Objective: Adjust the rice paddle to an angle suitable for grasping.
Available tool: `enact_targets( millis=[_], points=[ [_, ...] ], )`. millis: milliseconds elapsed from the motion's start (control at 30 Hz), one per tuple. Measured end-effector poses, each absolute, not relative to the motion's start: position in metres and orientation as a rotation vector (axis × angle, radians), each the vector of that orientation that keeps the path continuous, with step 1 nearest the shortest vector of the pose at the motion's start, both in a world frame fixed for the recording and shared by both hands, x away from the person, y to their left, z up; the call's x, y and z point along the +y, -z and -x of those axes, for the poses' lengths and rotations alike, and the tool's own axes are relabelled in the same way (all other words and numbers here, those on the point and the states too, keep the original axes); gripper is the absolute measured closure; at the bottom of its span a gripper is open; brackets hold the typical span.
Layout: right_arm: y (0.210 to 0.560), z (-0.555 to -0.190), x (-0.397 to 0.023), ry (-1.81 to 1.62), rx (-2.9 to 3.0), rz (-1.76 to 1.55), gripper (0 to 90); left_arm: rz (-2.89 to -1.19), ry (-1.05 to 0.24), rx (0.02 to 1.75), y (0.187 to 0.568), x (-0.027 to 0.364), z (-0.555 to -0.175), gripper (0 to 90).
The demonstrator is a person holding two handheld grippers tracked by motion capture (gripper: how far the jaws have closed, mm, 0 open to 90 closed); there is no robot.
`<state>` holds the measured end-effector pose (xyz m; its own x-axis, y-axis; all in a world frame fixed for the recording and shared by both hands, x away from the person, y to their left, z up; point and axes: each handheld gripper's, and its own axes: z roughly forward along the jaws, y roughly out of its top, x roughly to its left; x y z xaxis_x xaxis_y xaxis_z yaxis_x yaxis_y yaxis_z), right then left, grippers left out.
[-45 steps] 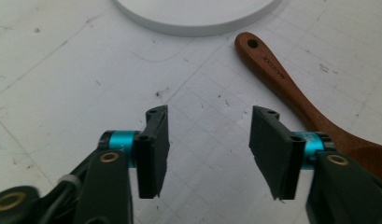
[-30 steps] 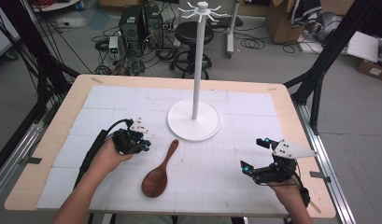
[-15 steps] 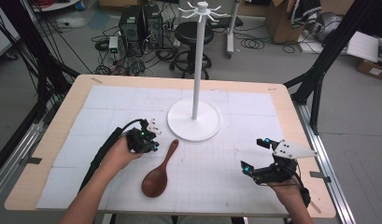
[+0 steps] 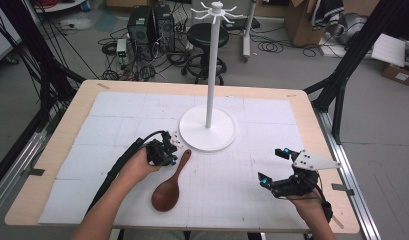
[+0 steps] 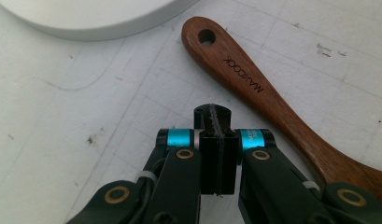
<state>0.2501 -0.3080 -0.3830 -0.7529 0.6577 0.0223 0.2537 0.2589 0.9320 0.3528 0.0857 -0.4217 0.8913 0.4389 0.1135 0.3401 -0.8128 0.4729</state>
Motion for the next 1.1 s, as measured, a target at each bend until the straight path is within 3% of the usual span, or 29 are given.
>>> enact_targets(
  millis=[1100],
  points=[
    [0.383, -0.250, -0.309, -1.495, 2.162, -0.826, 0.5, -2.652, -0.272, 0.335, 0.420, 0.047, -0.344, 90.0]
  ],
)
